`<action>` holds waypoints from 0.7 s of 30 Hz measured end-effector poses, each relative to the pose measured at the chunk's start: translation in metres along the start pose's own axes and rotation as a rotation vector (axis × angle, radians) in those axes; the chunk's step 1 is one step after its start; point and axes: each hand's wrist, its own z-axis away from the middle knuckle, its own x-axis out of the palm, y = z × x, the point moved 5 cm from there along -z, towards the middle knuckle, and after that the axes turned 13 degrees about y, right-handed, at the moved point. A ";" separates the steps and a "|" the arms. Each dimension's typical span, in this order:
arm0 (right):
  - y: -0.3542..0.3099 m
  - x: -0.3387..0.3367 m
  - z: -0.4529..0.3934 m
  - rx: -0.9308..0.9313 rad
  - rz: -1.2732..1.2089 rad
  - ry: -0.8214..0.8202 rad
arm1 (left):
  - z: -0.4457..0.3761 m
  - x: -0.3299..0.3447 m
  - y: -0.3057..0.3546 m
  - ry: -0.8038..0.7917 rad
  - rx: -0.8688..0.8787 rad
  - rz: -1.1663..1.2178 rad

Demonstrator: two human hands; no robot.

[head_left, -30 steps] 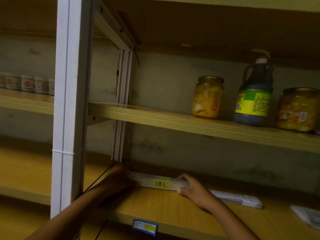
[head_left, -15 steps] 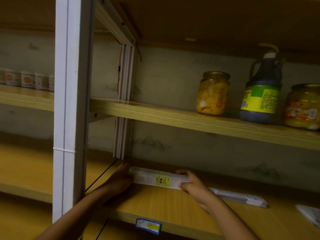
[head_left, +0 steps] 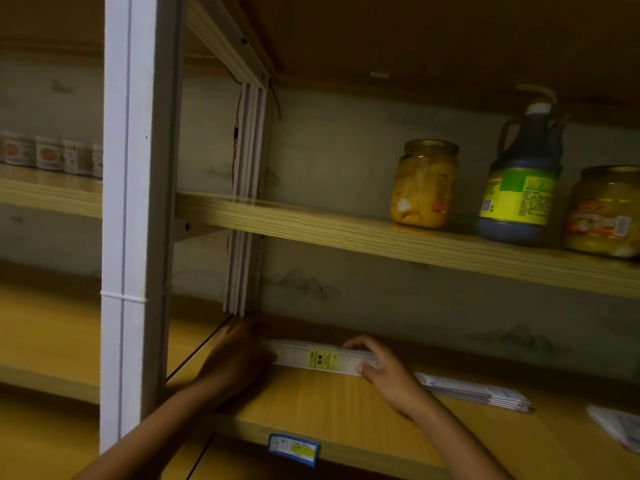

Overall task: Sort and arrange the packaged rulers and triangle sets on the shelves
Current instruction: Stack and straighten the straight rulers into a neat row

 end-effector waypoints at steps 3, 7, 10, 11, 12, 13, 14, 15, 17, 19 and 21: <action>0.001 -0.002 0.000 -0.004 -0.008 -0.004 | 0.000 0.000 -0.001 -0.002 0.005 0.036; 0.002 -0.004 0.001 0.006 -0.026 0.022 | -0.001 0.000 -0.007 0.029 0.013 0.007; 0.000 -0.005 0.001 0.006 -0.012 0.009 | -0.002 -0.003 -0.003 0.048 0.032 0.027; 0.000 -0.005 0.000 0.006 -0.015 0.007 | -0.003 -0.005 -0.002 0.054 0.033 0.032; -0.001 -0.006 0.000 0.005 -0.016 0.011 | -0.004 -0.005 -0.003 0.063 0.030 0.040; 0.000 -0.007 0.001 0.003 -0.015 0.020 | -0.004 -0.006 -0.004 0.067 0.014 0.051; 0.001 -0.006 0.002 0.003 -0.014 0.029 | -0.004 -0.006 -0.007 0.069 0.000 0.063; 0.002 -0.005 0.003 0.003 -0.012 0.033 | -0.004 -0.006 -0.007 0.062 -0.002 0.063; 0.004 -0.003 0.005 -0.004 0.007 0.034 | -0.003 -0.005 -0.005 0.041 0.027 0.028; 0.002 -0.002 0.005 -0.018 0.039 0.023 | -0.001 -0.005 -0.003 0.022 0.029 0.029; -0.001 -0.003 0.004 -0.013 0.048 0.020 | -0.002 -0.006 -0.001 0.011 0.033 0.032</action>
